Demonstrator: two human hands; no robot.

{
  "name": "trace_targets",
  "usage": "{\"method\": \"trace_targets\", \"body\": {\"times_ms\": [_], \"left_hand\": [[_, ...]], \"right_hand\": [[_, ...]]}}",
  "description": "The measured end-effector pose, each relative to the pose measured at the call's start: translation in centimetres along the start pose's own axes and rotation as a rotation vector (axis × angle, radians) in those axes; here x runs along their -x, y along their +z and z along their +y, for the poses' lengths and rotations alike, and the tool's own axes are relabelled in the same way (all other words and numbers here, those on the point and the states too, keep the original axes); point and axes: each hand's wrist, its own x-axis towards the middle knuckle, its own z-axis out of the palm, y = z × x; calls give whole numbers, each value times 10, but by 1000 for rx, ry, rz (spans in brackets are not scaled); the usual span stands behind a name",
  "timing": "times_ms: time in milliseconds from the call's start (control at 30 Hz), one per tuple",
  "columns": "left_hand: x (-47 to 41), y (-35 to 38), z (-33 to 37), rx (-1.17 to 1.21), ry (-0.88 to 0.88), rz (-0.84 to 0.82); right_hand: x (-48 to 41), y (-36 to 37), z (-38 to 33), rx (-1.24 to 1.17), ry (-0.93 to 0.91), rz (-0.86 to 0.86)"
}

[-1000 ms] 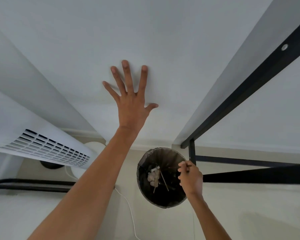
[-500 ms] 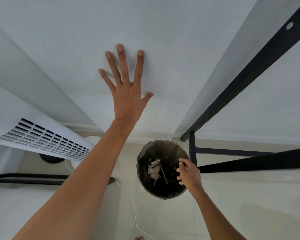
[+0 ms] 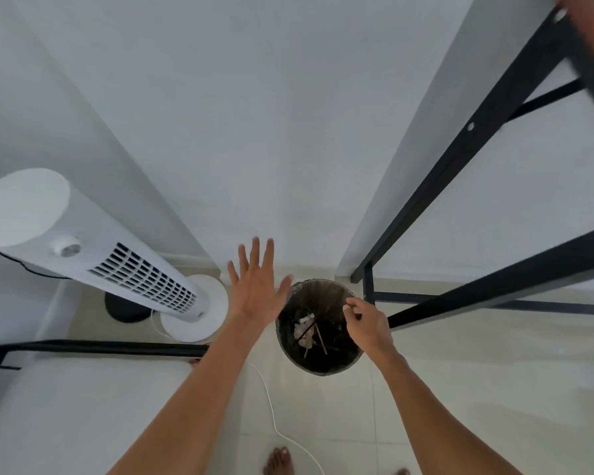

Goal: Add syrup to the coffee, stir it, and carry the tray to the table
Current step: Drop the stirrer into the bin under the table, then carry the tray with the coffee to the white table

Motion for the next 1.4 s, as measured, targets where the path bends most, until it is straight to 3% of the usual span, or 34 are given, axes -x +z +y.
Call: {"method": "trace_targets", "body": {"times_ms": [200, 300, 500, 667, 933, 1400], "left_hand": [[82, -89, 21, -98, -1, -182], [112, -147, 25, -209, 3, -221], [145, -241, 51, -227, 34, -117], [150, -294, 93, -226, 86, 10], [137, -326, 198, -228, 187, 146], [125, -269, 430, -55, 354, 231]], "right_hand": [[86, -90, -95, 37, -104, 9], [135, -137, -142, 168, -259, 21], [196, -216, -215, 321, -468, 157], [218, -279, -235, 403, -517, 284], [230, -382, -196, 394, -511, 467], [203, -545, -41, 377, -439, 639]]}}
